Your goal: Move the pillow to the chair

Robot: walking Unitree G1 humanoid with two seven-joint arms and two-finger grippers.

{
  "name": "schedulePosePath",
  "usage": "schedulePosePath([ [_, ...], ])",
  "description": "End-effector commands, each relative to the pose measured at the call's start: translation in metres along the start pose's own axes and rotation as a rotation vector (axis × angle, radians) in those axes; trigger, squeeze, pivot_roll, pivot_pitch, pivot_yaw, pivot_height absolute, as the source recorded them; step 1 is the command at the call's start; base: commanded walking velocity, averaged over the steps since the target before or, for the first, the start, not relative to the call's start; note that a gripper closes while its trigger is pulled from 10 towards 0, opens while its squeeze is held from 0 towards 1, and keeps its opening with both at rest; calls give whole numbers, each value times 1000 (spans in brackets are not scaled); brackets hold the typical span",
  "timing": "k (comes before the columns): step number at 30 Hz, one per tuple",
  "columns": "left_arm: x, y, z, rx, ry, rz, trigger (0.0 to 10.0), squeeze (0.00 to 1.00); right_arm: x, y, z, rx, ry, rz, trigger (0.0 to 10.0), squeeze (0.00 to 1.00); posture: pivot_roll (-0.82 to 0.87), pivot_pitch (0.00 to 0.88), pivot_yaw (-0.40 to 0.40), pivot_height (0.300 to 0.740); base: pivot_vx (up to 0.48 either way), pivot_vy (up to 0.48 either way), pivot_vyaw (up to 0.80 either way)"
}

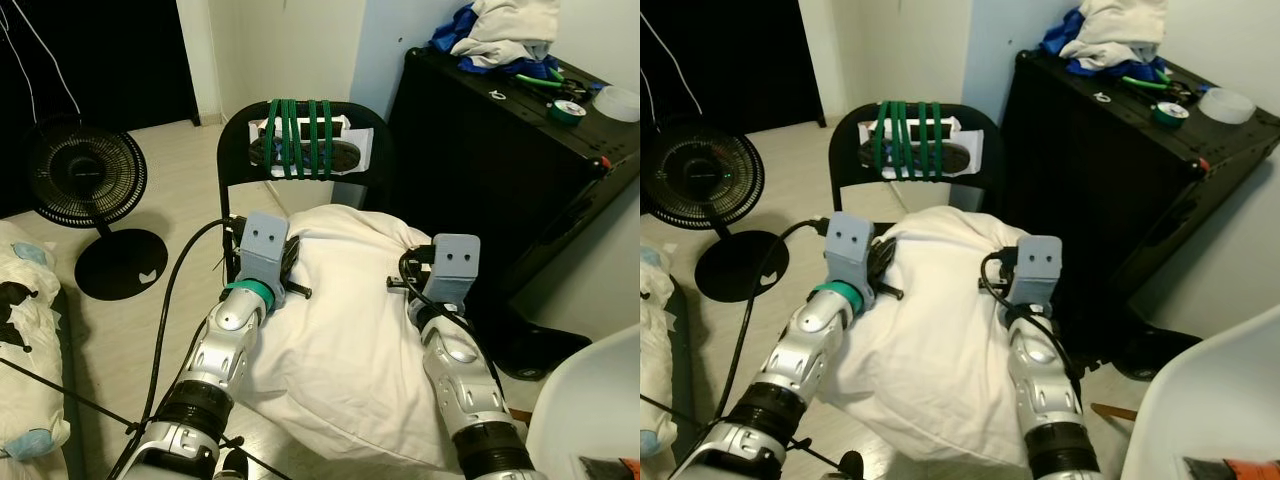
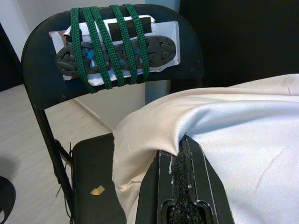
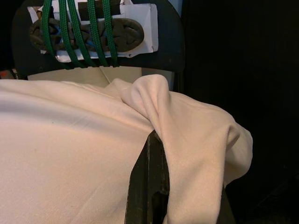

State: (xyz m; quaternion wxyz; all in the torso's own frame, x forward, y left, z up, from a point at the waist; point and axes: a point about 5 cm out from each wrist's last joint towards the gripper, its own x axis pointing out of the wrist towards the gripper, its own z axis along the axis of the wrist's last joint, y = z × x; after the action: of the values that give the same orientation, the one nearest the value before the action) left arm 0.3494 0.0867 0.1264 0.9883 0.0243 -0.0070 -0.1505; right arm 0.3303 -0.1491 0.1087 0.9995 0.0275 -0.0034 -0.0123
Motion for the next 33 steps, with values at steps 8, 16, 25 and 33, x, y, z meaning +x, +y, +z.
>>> schedulePosePath([
  [8, 0, 7, -1, 8, 3, 18, 10000, 0, 3, -2, 6, 26, -41, -29, 10000, 0, -78, 1, 12, 740, 0, 0, 0],
  [16, -18, 16, -39, 23, 134, 45, 10000, 0, -14, -10, -25, -1, 36, -79, 10000, 0, -72, 5, 40, 740, 0, 0, 0],
  [25, -22, 15, -44, 37, 145, 33, 10000, 0, -20, -15, -36, -19, 70, -79, 10000, 0, -74, 14, 26, 740, 0, 0, 0],
  [33, -18, 9, -40, 24, 129, 34, 10000, 0, -13, -14, -27, -26, 40, -68, 10000, 0, -85, 14, 13, 740, 0, 0, 0],
])
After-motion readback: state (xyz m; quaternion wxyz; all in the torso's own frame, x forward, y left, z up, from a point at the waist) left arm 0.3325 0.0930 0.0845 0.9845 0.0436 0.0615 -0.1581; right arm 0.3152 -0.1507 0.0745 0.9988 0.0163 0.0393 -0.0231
